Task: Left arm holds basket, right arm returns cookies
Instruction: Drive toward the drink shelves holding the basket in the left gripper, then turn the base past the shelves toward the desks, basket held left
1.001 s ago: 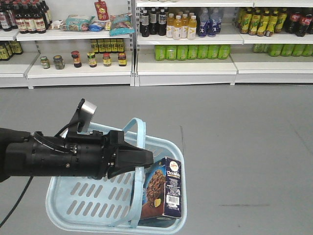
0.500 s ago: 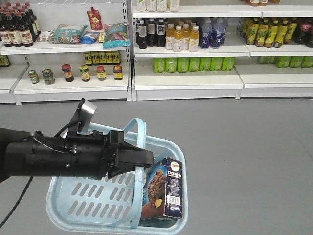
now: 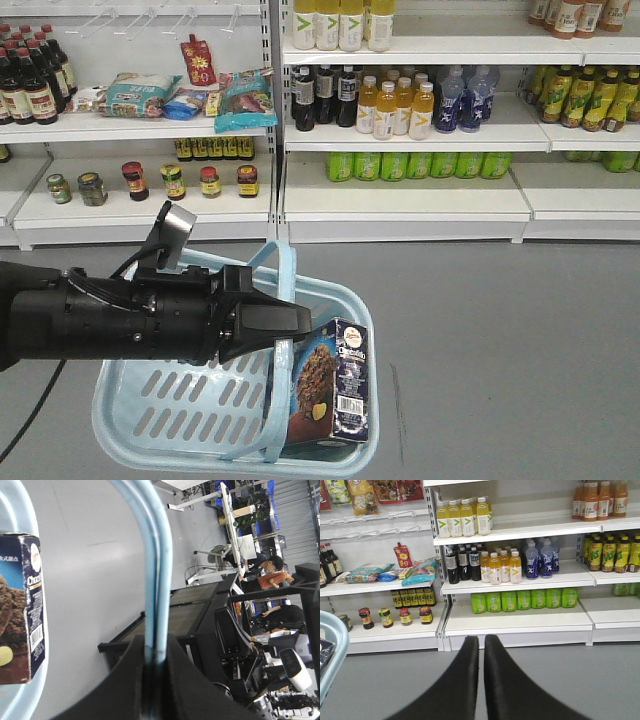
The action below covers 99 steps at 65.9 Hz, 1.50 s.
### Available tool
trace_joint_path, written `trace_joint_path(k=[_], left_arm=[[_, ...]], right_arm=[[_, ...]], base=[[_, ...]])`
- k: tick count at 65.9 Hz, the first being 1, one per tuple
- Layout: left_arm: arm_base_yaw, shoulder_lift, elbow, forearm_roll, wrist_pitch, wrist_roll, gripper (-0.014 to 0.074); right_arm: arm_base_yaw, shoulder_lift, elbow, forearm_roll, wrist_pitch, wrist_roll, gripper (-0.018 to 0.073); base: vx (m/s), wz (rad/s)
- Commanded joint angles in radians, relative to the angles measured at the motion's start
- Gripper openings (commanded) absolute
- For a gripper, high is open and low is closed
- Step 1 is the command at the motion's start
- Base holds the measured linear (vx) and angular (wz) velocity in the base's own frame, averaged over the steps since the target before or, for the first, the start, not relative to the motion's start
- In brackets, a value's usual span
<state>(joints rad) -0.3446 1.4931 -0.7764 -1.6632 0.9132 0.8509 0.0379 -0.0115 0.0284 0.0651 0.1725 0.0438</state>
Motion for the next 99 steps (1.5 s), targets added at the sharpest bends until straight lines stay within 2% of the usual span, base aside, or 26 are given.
trace_joint_path(k=[1, 60, 99], left_arm=[[-0.004, -0.043, -0.029, -0.117, 0.064, 0.016, -0.0003], [-0.004, -0.043, -0.029, -0.117, 0.063, 0.016, -0.0003], [-0.004, -0.043, -0.029, -0.117, 0.063, 0.016, -0.0003]], right_arm=[[-0.007, -0.013, 0.017, -0.005, -0.073, -0.006, -0.0006], [-0.007, -0.013, 0.017, -0.005, -0.075, -0.006, -0.0006], [-0.007, -0.013, 0.017, -0.005, -0.075, -0.006, -0.0006]], base=[[0.43, -0.03], [0.39, -0.08], [0.25, -0.79]])
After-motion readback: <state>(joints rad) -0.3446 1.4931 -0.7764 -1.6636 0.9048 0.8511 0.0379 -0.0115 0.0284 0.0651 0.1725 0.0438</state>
